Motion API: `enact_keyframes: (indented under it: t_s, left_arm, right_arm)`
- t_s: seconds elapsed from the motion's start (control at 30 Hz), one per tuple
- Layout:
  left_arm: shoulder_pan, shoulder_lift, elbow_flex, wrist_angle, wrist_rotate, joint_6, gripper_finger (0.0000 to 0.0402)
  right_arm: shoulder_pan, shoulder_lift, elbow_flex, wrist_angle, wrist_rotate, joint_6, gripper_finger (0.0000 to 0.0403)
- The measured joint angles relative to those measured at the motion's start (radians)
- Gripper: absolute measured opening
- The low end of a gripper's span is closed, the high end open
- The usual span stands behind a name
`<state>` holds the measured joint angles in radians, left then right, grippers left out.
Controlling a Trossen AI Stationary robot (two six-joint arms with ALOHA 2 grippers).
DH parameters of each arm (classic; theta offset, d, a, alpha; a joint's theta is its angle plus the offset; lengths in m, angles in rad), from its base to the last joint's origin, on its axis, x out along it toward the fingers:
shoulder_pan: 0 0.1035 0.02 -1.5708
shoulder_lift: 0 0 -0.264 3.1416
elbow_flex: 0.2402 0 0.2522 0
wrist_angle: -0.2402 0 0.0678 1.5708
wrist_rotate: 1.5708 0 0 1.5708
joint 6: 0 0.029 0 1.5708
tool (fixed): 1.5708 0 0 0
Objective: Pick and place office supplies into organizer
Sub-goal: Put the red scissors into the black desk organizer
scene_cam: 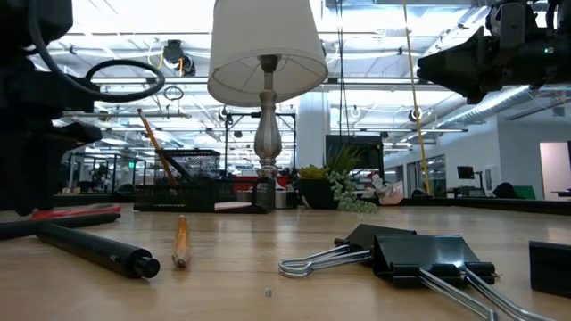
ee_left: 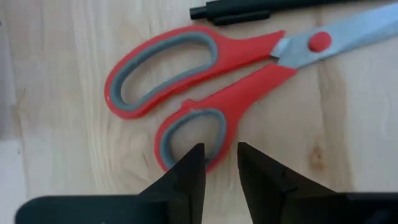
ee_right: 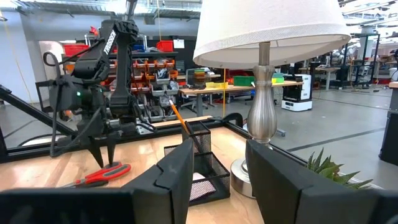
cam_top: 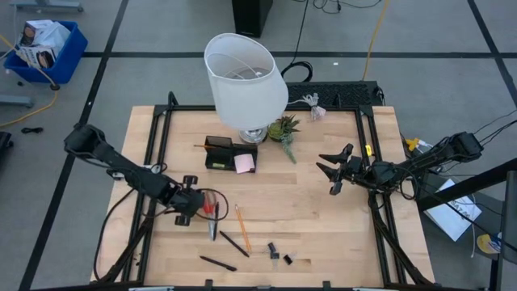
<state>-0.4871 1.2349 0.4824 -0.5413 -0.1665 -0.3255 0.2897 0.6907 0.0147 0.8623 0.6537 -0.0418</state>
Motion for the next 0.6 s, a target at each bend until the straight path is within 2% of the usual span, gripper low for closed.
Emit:
enact_keyframes:
  t_s: [0.2, 0.43, 0.6]
  left_arm:
    - [0.013, 0.012, -0.002, 0.02, 0.001, 0.054, 0.0097]
    - [0.056, 0.012, -0.002, 0.056, -0.007, 0.045, 0.0097]
    - [0.073, 0.018, -0.003, 0.106, 0.034, 0.048, 0.0097]
  right_arm:
    - [0.0, 0.0, 0.0, 0.0, 0.0, 0.0, 0.0141]
    - [0.0, 0.0, 0.0, 0.0, 0.0, 0.0, 0.0141]
    - [0.0, 0.0, 0.0, 0.0, 0.0, 0.0, 0.0141]
